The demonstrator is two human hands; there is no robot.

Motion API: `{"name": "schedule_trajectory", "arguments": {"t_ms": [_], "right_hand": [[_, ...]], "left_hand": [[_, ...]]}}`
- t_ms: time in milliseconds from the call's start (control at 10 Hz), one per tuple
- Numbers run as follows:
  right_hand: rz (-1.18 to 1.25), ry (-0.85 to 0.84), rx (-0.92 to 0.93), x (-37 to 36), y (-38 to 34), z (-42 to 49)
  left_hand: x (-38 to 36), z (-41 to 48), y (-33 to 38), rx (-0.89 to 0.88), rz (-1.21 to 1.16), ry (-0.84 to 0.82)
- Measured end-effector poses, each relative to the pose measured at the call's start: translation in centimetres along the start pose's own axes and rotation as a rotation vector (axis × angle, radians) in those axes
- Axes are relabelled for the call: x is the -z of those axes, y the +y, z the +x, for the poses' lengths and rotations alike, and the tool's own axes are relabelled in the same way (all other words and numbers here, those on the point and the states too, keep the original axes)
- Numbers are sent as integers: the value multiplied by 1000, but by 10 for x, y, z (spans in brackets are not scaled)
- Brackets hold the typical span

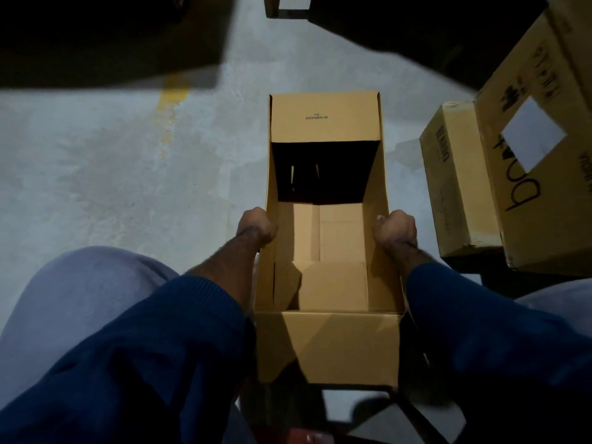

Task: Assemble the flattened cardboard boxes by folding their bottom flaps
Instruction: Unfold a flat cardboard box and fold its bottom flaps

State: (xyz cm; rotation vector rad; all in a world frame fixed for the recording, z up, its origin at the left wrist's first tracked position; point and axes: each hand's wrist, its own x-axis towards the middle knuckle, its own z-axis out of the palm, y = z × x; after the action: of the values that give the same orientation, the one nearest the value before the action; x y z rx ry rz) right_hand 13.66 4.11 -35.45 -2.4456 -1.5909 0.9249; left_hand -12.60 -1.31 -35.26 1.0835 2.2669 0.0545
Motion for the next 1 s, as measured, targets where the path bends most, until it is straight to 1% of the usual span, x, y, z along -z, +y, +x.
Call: {"name": "schedule_trajectory", "arguments": {"t_ms": [200,300,500,600,700,800,900,1000], "right_hand": [[-28,-26,-24,-3,23,-41],[-76,-76,-41,-1,33,-54],[-126,-192,-71,-6,58,-70],[-153,-205,-88,-8,64,-70],[-264,-227,-97,-13,66,-66],[-363,-236,-123,-19,71,-58],[-278,-269,-85,-17,79,-56],[-279,-333,-87,-13,83,-55]], "left_hand": [[-2,-37,-32,-33,16,-64],[-13,-49,-49,-46,15,-82],[-24,-58,-57,-15,11,-181],[-29,-56,-60,35,-17,-263],[-42,-40,-71,99,-81,-368],[-36,-47,-66,106,-80,-424],[-24,-60,-60,117,-32,-496],[-12,-81,-49,221,49,-560]]}}
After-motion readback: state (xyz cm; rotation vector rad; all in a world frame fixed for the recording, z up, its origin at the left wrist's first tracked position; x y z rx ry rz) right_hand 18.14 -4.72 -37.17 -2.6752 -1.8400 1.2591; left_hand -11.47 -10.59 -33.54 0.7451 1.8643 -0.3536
